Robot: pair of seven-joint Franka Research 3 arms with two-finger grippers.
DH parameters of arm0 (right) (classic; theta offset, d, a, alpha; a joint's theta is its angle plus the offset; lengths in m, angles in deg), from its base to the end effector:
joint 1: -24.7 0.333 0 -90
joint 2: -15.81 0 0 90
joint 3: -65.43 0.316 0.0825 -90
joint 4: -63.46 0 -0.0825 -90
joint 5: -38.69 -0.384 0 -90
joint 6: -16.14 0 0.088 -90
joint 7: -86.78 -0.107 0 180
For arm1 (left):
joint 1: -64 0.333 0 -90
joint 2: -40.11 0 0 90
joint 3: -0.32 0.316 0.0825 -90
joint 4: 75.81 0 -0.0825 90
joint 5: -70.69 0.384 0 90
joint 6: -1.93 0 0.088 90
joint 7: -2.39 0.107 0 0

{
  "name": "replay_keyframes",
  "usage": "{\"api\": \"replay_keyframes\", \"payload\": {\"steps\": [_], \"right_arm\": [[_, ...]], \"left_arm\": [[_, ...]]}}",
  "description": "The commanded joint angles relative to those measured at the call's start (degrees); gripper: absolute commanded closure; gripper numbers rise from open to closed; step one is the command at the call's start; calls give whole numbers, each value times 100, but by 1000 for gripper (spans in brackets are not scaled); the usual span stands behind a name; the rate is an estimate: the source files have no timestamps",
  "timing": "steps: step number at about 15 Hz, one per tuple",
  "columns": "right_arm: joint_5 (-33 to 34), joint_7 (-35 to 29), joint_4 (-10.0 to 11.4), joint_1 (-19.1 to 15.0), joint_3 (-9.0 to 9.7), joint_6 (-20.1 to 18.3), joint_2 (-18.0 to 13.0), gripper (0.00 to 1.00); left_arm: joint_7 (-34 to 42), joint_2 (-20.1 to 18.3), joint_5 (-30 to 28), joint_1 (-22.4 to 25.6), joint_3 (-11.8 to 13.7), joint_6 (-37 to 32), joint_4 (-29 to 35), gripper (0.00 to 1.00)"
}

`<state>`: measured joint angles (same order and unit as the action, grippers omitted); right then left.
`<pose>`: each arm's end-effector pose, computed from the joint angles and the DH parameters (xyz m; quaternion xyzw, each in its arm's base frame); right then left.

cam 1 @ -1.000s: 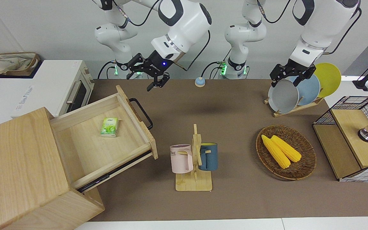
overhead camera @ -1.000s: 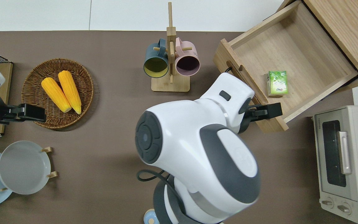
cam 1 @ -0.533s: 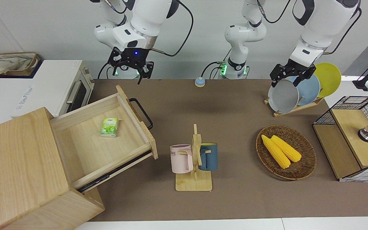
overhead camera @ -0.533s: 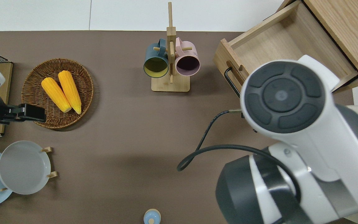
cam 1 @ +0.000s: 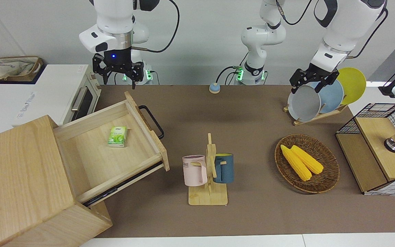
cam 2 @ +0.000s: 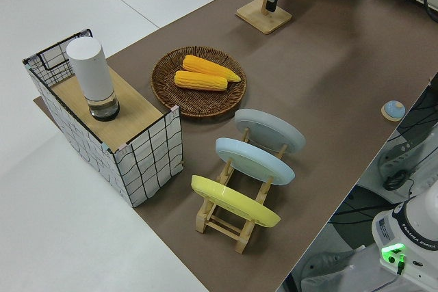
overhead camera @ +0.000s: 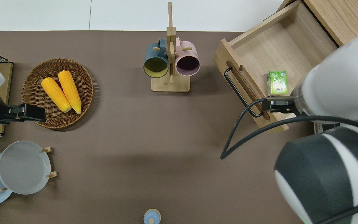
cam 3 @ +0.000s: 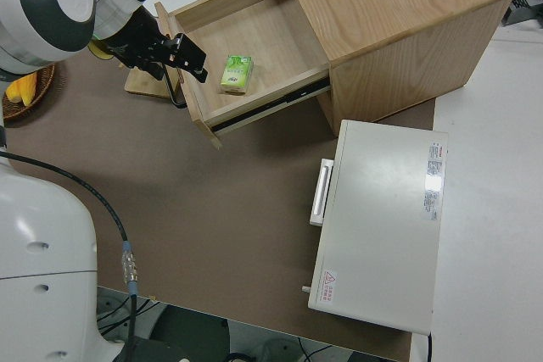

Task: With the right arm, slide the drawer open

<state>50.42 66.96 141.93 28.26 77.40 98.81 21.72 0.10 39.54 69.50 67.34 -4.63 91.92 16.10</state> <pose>0.5599 0.1231 0.6521 0.9945 -0.0493 0.0143 0.0908 0.5504 -0.0179 0.6143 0.9999 0.0061 -0.0121 0.0095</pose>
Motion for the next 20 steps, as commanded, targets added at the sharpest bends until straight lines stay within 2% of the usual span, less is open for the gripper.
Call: {"api": "replay_keyframes", "payload": {"steps": [1,3,5,8,10,15,20], "right_arm": [[-636,513,677,-189,-396,564,-361,15],[-733,646,923,-189,-572,732,-432,15],[-821,733,1056,-189,-713,759,-441,15],[-1155,1330,1118,-189,-1011,820,-450,15],[-1540,1498,1118,-198,-1187,812,-450,15],[-1586,1525,1118,-180,-1250,759,-380,15],[-1068,1534,1118,-162,-1250,750,-344,15]], "left_arm": [[44,-58,66,-26,20,-70,28,5],[44,-58,66,-35,29,-70,28,2],[44,-58,66,-26,29,-79,28,5],[44,-58,66,-26,29,-70,28,2],[44,-58,66,-26,29,-70,28,2],[44,-58,66,-26,29,-70,28,2],[44,-58,66,-26,29,-79,28,5]]}}
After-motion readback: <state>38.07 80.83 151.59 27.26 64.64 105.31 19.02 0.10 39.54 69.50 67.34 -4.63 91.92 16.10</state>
